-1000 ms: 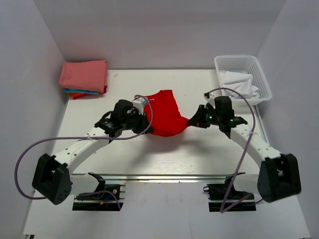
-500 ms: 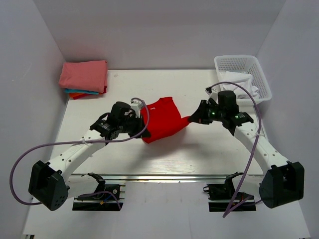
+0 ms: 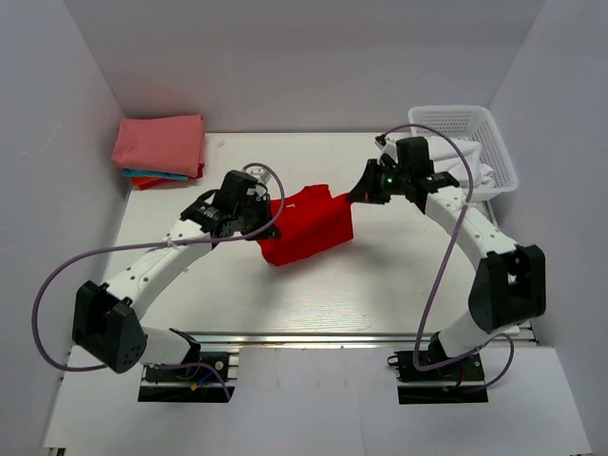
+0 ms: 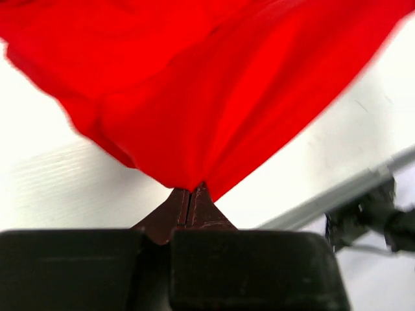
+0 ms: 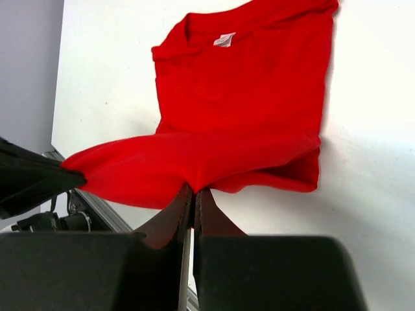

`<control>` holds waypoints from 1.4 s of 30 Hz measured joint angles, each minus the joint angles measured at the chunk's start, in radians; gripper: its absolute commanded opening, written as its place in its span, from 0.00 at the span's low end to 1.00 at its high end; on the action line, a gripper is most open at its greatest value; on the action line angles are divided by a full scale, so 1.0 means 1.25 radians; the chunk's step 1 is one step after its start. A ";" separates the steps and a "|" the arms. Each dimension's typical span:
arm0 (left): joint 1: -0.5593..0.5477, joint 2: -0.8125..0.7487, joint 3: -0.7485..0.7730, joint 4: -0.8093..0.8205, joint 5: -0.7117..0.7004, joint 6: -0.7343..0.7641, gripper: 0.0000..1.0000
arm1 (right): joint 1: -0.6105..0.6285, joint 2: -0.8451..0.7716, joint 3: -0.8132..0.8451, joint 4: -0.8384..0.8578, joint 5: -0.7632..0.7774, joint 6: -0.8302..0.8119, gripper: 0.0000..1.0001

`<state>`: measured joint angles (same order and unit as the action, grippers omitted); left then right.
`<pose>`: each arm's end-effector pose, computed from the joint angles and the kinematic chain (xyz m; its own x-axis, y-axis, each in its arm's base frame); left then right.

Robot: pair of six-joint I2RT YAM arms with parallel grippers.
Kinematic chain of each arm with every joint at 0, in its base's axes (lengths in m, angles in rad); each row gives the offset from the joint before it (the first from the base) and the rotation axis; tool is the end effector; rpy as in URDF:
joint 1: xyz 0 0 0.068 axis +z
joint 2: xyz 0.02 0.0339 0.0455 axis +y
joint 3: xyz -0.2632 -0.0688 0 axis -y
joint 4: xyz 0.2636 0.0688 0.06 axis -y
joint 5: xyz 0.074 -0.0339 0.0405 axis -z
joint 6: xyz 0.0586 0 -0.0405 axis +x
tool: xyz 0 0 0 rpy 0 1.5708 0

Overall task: Fold and stack the t-shirts
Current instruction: Fold the long partially folded tshirt into a neat square

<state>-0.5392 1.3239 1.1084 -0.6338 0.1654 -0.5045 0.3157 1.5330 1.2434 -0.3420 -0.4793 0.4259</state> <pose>0.2637 -0.1690 0.2720 -0.8539 -0.0447 -0.5185 0.2136 0.8784 -0.4275 0.3543 0.1441 0.2843 -0.7711 0.1338 -0.6225 -0.3412 0.7386 0.5814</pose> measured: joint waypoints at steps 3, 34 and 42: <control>0.015 0.048 0.018 -0.021 -0.041 -0.028 0.00 | 0.001 0.065 0.059 -0.005 -0.005 -0.008 0.00; 0.230 0.323 0.159 0.065 -0.070 -0.060 0.84 | 0.026 0.576 0.548 -0.069 -0.057 -0.073 0.40; 0.283 0.354 0.236 0.092 -0.102 -0.031 1.00 | 0.014 0.641 0.658 -0.056 -0.038 -0.103 0.90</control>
<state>-0.1856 1.7664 1.4036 -0.5182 0.0380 -0.5426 0.3332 2.3348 2.0655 -0.4118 -0.5270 0.2966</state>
